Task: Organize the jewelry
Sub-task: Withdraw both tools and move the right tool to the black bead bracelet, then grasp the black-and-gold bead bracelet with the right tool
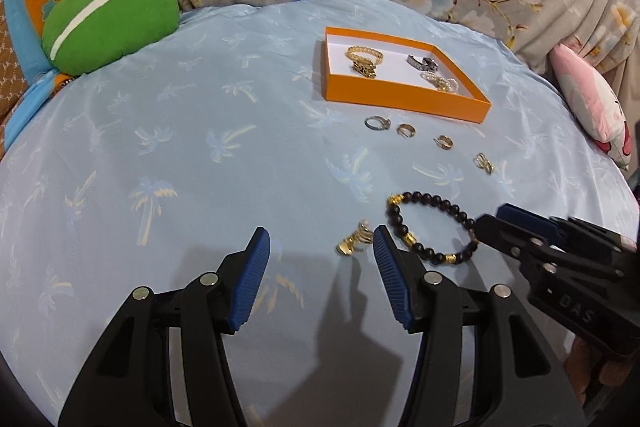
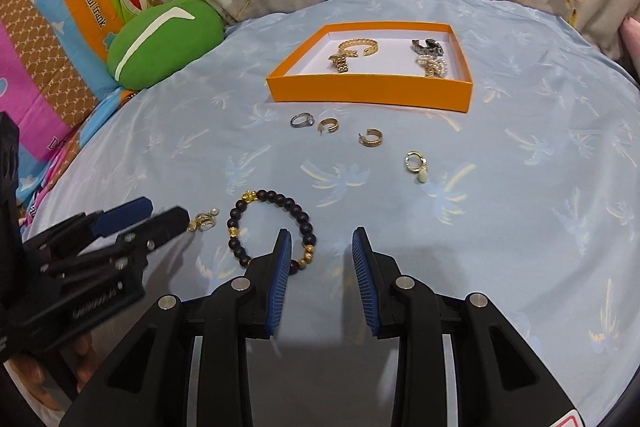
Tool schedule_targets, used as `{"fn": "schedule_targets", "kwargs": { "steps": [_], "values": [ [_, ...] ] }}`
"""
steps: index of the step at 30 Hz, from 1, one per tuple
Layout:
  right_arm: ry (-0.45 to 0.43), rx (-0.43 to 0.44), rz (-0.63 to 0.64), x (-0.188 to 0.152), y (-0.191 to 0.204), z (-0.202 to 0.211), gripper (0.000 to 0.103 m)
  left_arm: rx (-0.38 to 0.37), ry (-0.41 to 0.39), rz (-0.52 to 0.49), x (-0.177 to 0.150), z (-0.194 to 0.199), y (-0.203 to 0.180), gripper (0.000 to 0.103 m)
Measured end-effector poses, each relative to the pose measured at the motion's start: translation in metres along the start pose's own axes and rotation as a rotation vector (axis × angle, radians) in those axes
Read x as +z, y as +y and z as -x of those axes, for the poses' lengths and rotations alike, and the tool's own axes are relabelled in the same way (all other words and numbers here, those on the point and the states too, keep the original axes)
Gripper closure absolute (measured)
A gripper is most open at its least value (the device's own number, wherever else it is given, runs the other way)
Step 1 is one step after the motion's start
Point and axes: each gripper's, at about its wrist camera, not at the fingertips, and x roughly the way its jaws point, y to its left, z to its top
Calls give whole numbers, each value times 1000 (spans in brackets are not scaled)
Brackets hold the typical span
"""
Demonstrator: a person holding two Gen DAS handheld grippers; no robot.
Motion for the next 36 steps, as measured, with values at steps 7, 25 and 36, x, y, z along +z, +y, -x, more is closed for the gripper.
{"fn": "schedule_targets", "kwargs": {
  "steps": [7, 25, 36],
  "values": [
    [41, -17, 11, 5, 4, -13, 79, -13, 9, -6, -2, 0, -1, 51],
    [-12, -130, -110, -15, -40, 20, 96, -24, 37, -30, 3, -11, -15, 51],
    [8, -97, -146, -15, -50, 15, 96, -42, 17, -40, 60, -46, -31, 51]
  ]
}}
